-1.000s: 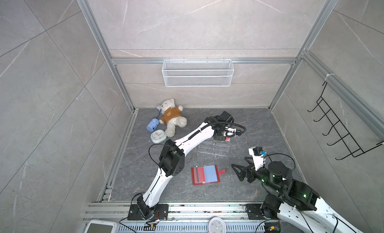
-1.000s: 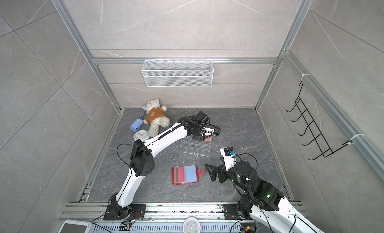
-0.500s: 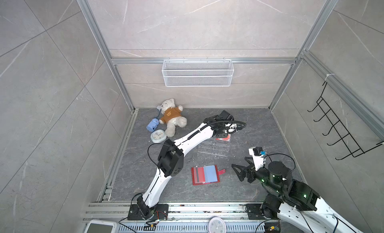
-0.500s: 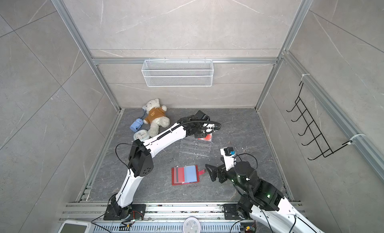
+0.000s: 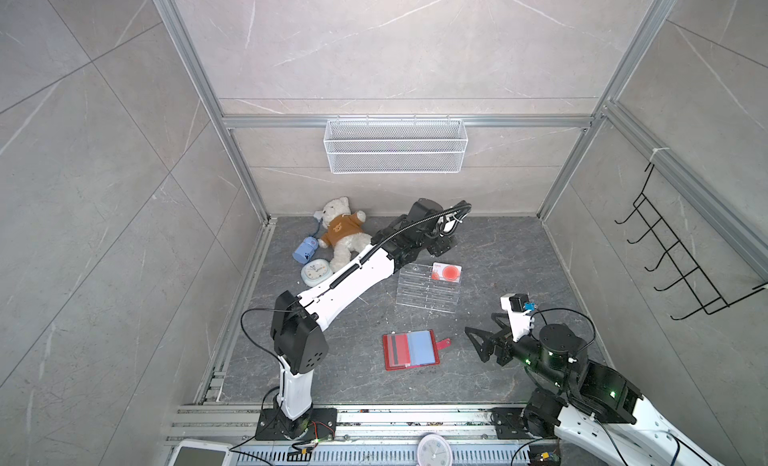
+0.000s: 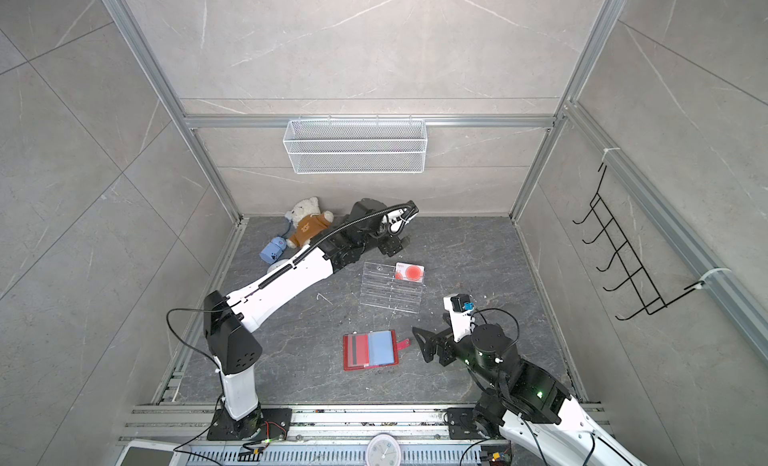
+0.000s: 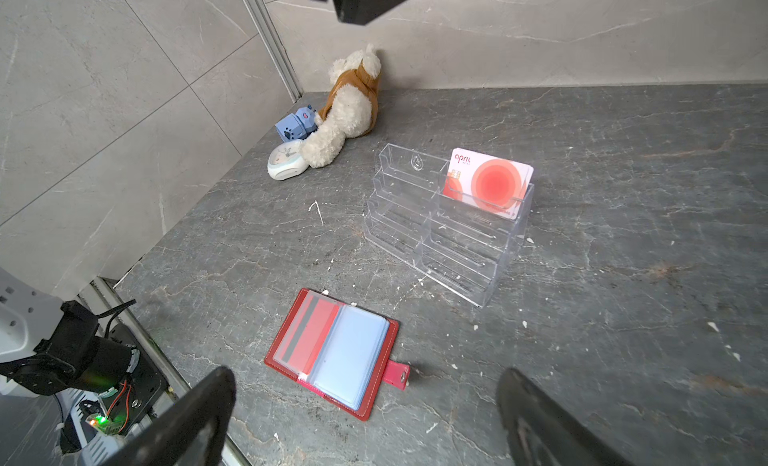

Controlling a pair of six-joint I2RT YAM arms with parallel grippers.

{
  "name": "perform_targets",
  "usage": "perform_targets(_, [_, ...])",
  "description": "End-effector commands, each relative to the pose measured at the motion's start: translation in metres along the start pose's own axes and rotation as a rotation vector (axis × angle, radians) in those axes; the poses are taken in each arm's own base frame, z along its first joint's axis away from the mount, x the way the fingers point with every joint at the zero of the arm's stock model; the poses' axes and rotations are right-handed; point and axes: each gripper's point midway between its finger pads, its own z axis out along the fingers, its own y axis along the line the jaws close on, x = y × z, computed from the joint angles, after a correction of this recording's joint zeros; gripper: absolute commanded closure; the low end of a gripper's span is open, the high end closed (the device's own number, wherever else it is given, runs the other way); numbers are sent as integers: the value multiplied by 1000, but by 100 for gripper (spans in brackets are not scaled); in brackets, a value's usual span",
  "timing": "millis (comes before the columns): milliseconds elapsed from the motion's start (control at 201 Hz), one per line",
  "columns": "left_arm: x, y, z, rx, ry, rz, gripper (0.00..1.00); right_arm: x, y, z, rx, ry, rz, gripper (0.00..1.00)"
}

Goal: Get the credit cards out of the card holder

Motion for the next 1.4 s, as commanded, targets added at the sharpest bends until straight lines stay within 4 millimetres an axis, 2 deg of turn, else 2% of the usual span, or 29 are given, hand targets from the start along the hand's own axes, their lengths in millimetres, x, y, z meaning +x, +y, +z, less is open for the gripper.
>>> perform_targets(0, [-22, 24, -29, -58, -77, -132, 9, 0, -4, -2, 22, 2, 12, 0])
perform_targets(169, [-21, 33, -56, -73, -89, -203, 8, 2, -3, 0, 19, 12, 26, 0])
perform_targets(353, [-9, 36, -86, -74, -83, -325, 8, 5, -3, 1, 16, 30, 44, 0])
perform_targets(712, [19, 22, -136, -28, -126, -497, 8, 5, -3, -6, 15, 27, 54, 0])
perform_targets(856, [31, 10, -148, 17, -106, -524, 9, 5, -4, -8, 16, 27, 57, 0])
perform_targets(981, [41, 9, -156, 12, -97, -546, 9, 6, -5, -10, 17, 19, 64, 0])
perform_targets(1190, [65, 6, -157, -19, -15, -564, 9, 5, -3, -11, 3, 24, 66, 0])
perform_targets(1399, [82, -5, -161, 7, 19, -622, 9, 8, -2, -10, -1, 34, 69, 0])
